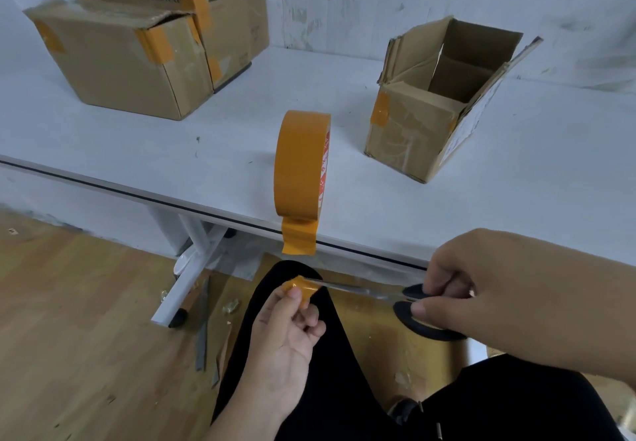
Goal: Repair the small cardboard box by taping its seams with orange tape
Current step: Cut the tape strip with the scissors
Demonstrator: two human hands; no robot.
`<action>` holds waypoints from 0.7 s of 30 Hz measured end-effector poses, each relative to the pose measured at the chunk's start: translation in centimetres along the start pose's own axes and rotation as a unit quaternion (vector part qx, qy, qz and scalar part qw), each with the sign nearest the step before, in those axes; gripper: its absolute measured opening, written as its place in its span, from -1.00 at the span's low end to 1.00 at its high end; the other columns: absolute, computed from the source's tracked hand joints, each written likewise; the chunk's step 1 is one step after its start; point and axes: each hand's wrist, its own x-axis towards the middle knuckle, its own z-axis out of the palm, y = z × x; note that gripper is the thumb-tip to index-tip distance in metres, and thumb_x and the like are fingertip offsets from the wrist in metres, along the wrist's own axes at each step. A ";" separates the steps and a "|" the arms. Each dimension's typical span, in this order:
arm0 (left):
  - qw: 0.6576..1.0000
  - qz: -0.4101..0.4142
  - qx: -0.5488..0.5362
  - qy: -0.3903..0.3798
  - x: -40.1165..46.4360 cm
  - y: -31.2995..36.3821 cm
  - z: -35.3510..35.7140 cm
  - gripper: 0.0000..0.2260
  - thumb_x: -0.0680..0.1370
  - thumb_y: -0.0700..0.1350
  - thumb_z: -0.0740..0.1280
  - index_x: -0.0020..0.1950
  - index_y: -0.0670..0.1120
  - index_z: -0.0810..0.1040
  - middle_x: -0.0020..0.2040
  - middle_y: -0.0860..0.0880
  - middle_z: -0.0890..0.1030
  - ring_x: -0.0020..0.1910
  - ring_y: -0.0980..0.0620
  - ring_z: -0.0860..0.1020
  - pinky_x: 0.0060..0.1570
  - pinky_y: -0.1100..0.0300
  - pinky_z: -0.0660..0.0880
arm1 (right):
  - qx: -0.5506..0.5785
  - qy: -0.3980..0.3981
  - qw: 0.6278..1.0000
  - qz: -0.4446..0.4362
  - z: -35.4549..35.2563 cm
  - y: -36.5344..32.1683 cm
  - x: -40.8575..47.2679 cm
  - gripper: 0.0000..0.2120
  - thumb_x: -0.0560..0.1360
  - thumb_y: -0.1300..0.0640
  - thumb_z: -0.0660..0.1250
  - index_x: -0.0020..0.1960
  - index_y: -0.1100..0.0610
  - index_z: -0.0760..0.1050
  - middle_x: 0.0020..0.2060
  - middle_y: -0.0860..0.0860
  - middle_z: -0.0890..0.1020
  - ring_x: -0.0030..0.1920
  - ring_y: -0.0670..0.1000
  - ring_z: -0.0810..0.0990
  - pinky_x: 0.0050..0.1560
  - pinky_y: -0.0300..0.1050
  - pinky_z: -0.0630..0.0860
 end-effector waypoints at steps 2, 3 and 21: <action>1.000 0.009 0.019 0.015 -0.2 0.5 -0.7 -0.82 0.42 -0.21 0.38 -0.38 -0.05 0.51 -0.41 -0.01 0.41 -0.48 0.09 0.37 -0.45 0.23 0.36 | 0.018 0.015 1.000 0.007 -0.7 1.0 -1.1 -0.76 0.32 -0.27 0.37 -0.20 -0.12 0.53 -0.35 -0.36 0.62 -0.31 -0.32 0.56 -0.28 -0.36 0.38; 0.999 0.019 0.030 0.019 -0.3 0.9 -1.0 -0.84 0.41 -0.21 0.34 -0.37 -0.06 0.52 -0.41 -0.01 0.40 -0.49 0.09 0.36 -0.45 0.23 0.34 | 0.026 0.023 0.999 0.010 -1.0 1.6 -1.7 -0.72 0.25 -0.31 0.38 -0.21 -0.13 0.54 -0.38 -0.40 0.60 -0.32 -0.36 0.54 -0.31 -0.35 0.37; 0.859 0.149 0.453 -0.184 -5.1 6.2 7.7 -0.49 0.04 0.41 0.49 -0.40 0.00 0.51 -0.49 -0.03 0.45 -0.50 0.13 0.44 -0.41 0.33 0.37 | 0.131 0.197 0.971 0.020 -1.8 7.6 -0.5 -0.87 0.36 -0.09 0.44 -0.14 -0.30 0.54 -0.39 0.07 0.55 -0.57 -0.14 0.39 -0.45 -0.28 0.31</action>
